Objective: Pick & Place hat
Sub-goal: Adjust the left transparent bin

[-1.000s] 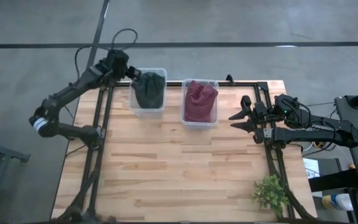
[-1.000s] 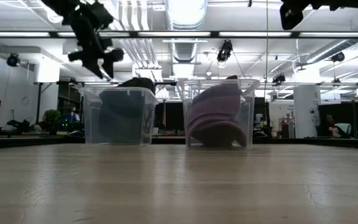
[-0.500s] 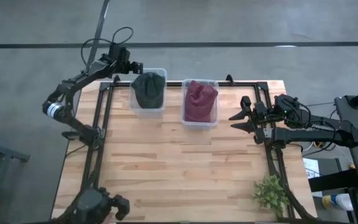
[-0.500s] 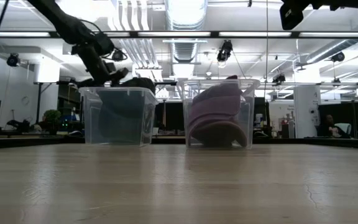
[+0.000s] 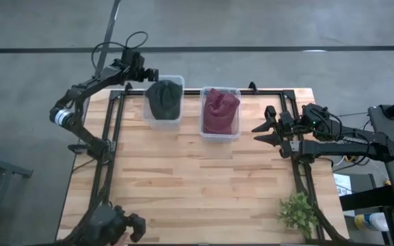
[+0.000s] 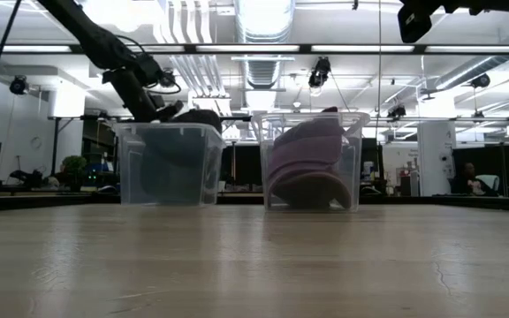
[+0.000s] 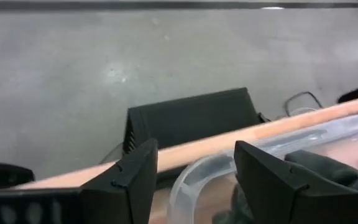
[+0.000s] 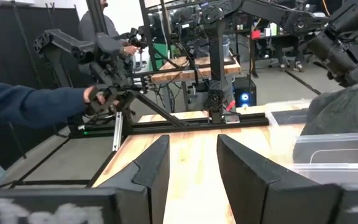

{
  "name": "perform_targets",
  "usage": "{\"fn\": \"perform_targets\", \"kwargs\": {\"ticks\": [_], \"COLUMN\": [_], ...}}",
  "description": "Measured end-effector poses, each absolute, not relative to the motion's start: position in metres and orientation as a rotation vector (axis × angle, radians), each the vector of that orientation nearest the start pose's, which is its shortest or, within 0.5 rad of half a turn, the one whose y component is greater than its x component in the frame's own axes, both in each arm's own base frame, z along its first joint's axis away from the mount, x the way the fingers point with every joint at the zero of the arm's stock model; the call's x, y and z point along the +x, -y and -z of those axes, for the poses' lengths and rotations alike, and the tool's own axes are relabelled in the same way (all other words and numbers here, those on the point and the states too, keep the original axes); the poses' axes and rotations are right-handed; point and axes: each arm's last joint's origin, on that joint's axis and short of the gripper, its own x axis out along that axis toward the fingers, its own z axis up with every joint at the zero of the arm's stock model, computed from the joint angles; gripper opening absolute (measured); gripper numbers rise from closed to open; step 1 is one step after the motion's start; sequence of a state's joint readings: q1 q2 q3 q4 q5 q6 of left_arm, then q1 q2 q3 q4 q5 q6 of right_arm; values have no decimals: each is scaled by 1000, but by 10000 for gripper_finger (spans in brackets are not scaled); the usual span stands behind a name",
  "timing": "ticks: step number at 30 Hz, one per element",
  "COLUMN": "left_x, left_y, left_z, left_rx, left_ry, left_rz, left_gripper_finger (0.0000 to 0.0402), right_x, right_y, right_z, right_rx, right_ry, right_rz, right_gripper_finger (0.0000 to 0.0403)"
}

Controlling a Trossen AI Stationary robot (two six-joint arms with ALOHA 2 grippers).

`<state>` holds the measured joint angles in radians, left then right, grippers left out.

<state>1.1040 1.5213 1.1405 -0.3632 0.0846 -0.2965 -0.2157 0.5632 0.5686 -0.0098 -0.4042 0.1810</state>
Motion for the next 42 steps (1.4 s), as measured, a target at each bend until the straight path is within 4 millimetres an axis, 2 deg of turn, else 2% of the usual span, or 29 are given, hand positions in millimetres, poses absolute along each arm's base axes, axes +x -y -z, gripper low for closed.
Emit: {"fn": "perform_targets", "kwargs": {"ticks": [5, 15, 21, 31, 42], "left_x": [148, 147, 155, 171, 193], "left_y": [-283, -274, -269, -252, -239], "left_z": [-273, -267, -267, -250, -251], "left_rx": [-731, -817, -881, -1009, -1033], "left_ry": [-497, -572, -550, -574, -548], "left_rz": [-1036, -974, -937, -897, -858], "left_gripper_finger": [206, 206, 207, 206, 206], "right_x": [135, 135, 135, 135, 135], "right_y": [18, 18, 18, 18, 18], "right_z": [-305, -305, -305, -305, -305], "right_rx": [181, 177, 176, 173, 173], "right_ry": [-21, -21, -20, -20, -20], "right_rz": [-187, -186, -186, -186, -186], "right_gripper_finger": [124, 121, 128, 123, 117]}}
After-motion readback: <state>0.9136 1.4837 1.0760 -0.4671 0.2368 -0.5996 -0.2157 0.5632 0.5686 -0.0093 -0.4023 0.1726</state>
